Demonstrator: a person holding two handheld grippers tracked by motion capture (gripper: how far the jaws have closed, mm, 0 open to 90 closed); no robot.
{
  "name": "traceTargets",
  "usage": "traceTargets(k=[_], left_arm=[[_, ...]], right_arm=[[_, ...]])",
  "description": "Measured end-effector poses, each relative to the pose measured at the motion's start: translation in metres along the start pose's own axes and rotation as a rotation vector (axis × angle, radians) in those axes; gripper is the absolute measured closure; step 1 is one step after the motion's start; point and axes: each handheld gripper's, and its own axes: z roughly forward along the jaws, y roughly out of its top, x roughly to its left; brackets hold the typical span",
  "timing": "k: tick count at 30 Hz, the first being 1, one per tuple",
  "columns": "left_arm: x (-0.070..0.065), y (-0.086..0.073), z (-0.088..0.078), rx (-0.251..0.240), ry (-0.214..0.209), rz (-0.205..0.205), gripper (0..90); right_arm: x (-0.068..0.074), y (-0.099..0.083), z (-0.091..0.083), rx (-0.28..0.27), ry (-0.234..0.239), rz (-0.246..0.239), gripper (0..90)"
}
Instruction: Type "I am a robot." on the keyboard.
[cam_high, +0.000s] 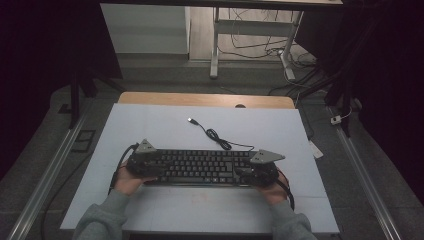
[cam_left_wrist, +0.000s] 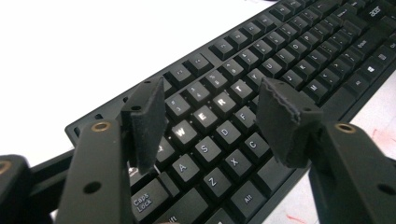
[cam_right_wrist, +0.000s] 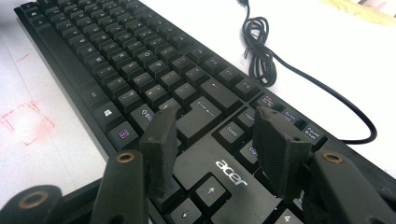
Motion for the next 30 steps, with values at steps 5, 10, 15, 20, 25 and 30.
traceTargets(k=[5,10,15,20,25,30], left_arm=[[0.002,0.0,0.0,-0.001,-0.014,-0.02,38.1],[0.003,0.0,-0.001,0.0,-0.01,-0.026,36.4],[0.004,0.0,-0.001,0.0,-0.006,-0.034,35.6],[0.004,0.0,0.0,0.0,0.003,-0.039,33.9],[0.005,0.0,0.0,0.006,0.012,-0.05,31.7],[0.006,-0.001,0.001,0.012,0.02,-0.063,29.1]], right_arm=[[0.0,0.0,0.0,-0.004,0.003,0.0,49.9],[0.0,0.0,0.0,-0.006,0.004,-0.001,49.9],[0.001,0.001,0.001,-0.01,0.005,-0.006,50.0],[0.002,0.003,0.002,-0.019,0.015,0.002,50.0],[0.004,0.006,0.004,-0.029,0.026,0.002,50.0],[0.006,0.014,0.009,-0.043,0.04,0.001,50.0]])
